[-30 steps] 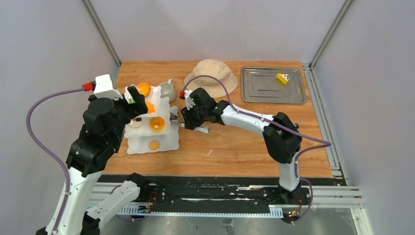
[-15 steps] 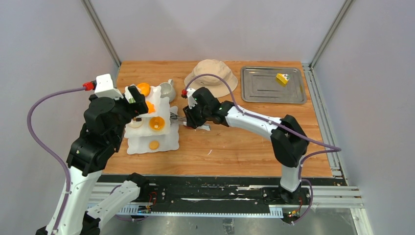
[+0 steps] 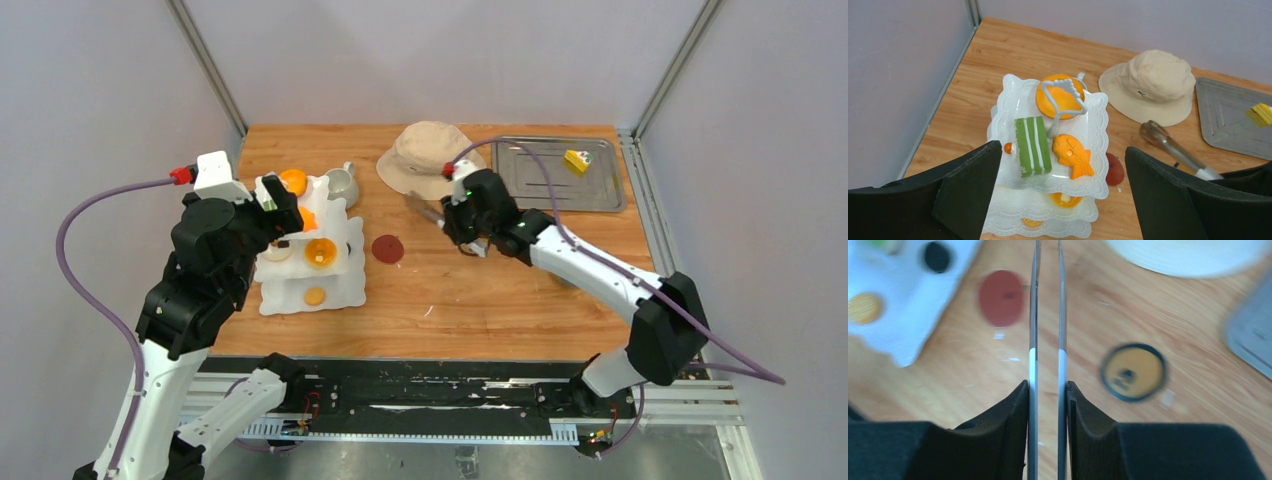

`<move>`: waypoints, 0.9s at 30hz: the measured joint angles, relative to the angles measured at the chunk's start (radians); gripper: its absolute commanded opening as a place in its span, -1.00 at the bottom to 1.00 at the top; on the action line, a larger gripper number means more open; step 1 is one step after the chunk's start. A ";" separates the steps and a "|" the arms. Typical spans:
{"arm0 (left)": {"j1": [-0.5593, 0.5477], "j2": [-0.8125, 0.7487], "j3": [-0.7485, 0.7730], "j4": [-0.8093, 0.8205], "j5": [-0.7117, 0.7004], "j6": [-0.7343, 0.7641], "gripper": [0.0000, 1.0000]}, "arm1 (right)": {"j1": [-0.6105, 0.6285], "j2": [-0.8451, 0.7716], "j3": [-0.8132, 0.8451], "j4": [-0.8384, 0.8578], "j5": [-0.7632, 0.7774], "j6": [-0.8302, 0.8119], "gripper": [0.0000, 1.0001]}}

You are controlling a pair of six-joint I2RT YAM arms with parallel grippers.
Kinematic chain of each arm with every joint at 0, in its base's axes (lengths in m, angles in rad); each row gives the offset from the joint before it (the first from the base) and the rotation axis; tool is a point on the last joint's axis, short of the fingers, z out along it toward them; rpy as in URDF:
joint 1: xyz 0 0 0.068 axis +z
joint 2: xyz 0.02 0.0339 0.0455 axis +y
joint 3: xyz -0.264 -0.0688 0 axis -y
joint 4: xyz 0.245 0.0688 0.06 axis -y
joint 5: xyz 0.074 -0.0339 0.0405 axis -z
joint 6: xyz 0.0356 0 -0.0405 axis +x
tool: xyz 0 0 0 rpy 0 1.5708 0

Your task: Serve the afternoon tea

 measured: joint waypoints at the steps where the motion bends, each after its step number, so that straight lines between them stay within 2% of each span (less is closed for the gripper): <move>1: 0.000 0.000 0.000 0.000 0.000 0.000 0.96 | -0.038 -0.022 -0.019 -0.005 0.014 0.003 -0.48; 6: 0.000 0.000 -0.001 0.000 0.003 -0.002 0.96 | -0.331 -0.137 -0.123 -0.024 0.116 0.039 -0.47; 8: 0.000 0.000 -0.002 0.001 0.007 -0.005 0.96 | -0.451 -0.164 -0.150 -0.033 0.172 0.058 -0.41; 13: 0.000 0.001 -0.008 0.001 0.013 -0.008 0.96 | -0.638 -0.156 -0.158 -0.047 0.222 0.093 -0.33; 19: 0.000 0.013 -0.008 0.002 0.017 -0.008 0.96 | -0.775 -0.057 -0.132 -0.039 0.219 0.094 -0.24; 27: 0.000 0.045 -0.008 0.013 0.018 -0.007 0.96 | -0.824 0.138 0.006 -0.016 0.173 0.046 -0.17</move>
